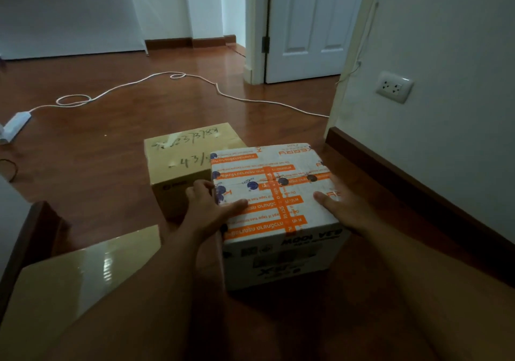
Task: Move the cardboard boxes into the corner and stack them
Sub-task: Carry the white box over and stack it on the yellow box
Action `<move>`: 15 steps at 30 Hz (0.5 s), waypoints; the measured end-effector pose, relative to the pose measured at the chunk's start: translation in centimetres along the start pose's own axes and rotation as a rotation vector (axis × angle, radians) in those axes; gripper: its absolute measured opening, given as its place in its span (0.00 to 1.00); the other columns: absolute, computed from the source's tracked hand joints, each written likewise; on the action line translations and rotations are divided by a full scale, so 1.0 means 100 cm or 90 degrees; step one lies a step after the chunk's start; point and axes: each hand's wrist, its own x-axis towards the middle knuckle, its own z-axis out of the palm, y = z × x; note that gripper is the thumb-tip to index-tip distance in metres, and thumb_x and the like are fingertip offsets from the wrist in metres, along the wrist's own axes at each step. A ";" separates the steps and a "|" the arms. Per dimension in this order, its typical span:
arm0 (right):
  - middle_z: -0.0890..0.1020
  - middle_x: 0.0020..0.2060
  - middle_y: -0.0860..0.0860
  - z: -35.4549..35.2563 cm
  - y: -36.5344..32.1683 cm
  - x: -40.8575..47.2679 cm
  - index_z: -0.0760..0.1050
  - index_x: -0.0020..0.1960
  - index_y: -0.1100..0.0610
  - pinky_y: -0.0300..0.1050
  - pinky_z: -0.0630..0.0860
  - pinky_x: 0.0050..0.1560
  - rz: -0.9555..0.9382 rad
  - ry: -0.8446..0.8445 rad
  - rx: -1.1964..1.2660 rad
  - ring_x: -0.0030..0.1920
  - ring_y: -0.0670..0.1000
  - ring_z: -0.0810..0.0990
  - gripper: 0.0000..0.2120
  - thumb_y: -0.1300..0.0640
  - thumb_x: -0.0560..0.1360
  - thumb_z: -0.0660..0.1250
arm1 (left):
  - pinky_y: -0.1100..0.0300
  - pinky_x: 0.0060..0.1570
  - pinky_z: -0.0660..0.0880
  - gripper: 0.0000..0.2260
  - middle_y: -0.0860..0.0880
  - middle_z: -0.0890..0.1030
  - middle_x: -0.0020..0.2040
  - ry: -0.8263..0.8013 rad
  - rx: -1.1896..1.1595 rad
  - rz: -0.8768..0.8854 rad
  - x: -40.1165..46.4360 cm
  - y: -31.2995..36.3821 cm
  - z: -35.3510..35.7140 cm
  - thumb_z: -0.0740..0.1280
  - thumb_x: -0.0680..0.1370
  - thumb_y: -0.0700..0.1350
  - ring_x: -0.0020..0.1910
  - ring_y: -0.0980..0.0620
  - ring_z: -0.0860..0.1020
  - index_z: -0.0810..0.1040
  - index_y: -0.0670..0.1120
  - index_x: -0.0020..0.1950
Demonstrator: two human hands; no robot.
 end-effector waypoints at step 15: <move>0.67 0.74 0.53 -0.102 0.112 -0.041 0.57 0.79 0.46 0.42 0.72 0.50 0.045 0.190 0.056 0.61 0.51 0.74 0.36 0.45 0.77 0.69 | 0.65 0.45 0.75 0.26 0.48 0.64 0.74 -0.098 0.029 0.166 0.013 0.054 0.171 0.68 0.78 0.52 0.64 0.48 0.74 0.66 0.54 0.75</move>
